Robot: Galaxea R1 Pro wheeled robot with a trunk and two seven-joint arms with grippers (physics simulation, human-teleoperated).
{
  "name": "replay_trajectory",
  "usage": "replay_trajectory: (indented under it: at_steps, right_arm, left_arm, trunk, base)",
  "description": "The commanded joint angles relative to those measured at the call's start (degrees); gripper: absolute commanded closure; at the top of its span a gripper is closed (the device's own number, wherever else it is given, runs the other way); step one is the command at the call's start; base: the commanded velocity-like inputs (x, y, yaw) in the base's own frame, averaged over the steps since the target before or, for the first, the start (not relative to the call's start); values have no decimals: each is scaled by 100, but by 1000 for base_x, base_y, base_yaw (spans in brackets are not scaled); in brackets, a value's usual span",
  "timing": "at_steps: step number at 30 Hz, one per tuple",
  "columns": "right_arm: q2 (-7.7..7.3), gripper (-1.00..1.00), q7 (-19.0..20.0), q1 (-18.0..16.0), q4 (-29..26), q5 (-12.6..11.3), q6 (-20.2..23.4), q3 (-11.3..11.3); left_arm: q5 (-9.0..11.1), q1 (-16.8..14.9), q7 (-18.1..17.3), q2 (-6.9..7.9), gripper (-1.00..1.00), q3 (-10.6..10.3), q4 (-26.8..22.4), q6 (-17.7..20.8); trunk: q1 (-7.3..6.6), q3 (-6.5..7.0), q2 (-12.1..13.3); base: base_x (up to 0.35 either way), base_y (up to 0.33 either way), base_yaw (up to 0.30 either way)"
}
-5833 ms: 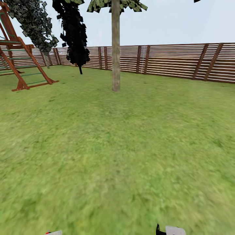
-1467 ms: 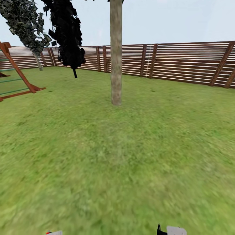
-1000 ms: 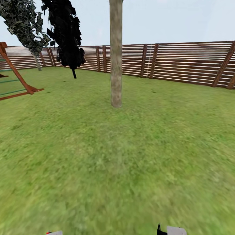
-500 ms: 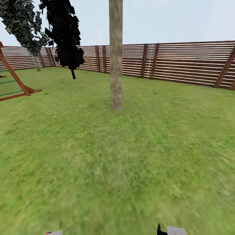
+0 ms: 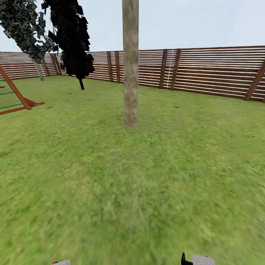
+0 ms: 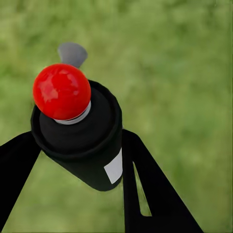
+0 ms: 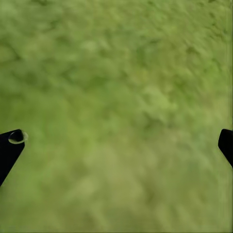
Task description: In the garden, pick up the pesticide atomizer on the floor and spray pesticide onto both trees until each tree trunk is fully covered.
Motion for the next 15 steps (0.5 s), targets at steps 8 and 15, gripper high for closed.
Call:
replay_trajectory:
  at_steps: [8,15]
  right_arm:
    - [-3,-100,1,0,8,0,0,1]
    - [2,-100,4,0,9,0,0,1]
  left_arm:
    - [0,0,0,0,100,1,0,0]
    - [-4,0,0,0,100,1,0,0]
  trunk:
    - [0,0,0]
    - [0,0,0]
  base:
    - [338,0,0]
    - [338,0,0]
